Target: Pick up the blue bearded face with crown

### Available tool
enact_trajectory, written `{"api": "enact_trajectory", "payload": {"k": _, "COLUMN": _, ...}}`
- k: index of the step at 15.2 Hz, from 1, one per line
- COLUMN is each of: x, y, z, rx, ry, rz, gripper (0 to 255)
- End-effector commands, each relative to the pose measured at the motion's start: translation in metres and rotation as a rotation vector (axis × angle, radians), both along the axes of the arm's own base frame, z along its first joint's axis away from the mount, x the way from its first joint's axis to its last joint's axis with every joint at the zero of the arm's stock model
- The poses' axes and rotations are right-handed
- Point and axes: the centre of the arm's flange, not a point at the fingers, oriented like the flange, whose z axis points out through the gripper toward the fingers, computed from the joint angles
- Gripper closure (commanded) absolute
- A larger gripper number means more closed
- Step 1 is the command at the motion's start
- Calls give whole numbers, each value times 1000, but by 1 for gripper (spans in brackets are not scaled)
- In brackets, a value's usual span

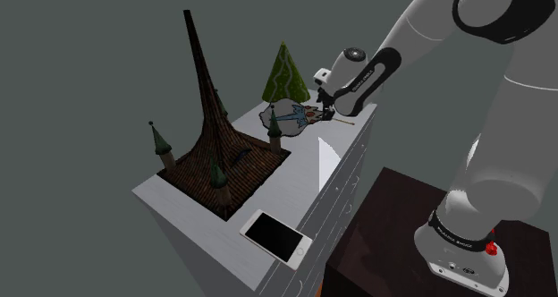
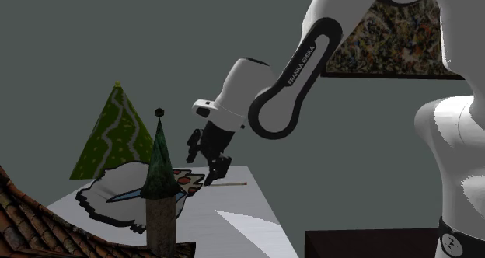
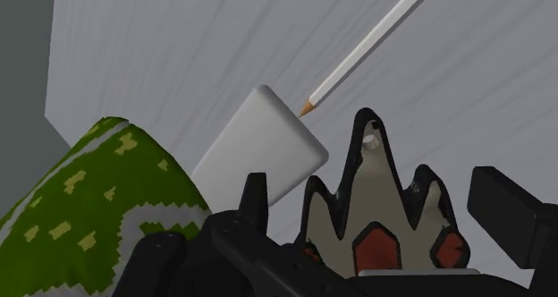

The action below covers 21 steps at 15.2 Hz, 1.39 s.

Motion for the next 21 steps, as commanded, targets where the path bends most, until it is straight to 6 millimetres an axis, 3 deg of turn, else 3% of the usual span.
{"api": "enact_trajectory", "payload": {"k": 1, "x": 0, "y": 0, "z": -11, "rx": 0, "ry": -1, "rz": 0, "gripper": 0}}
{"api": "enact_trajectory", "payload": {"k": 3, "x": 0, "y": 0, "z": -14, "rx": 0, "ry": -1, "rz": 0, "gripper": 0}}
{"api": "enact_trajectory", "payload": {"k": 4, "x": 0, "y": 0, "z": -14, "rx": 0, "ry": 0, "rz": 0, "gripper": 255}}
{"api": "enact_trajectory", "payload": {"k": 13, "x": 0, "y": 0, "z": -14, "rx": 0, "ry": -1, "rz": 0, "gripper": 255}}
{"api": "enact_trajectory", "payload": {"k": 21, "x": 0, "y": 0, "z": 28, "rx": 0, "ry": -1, "rz": 0, "gripper": 255}}
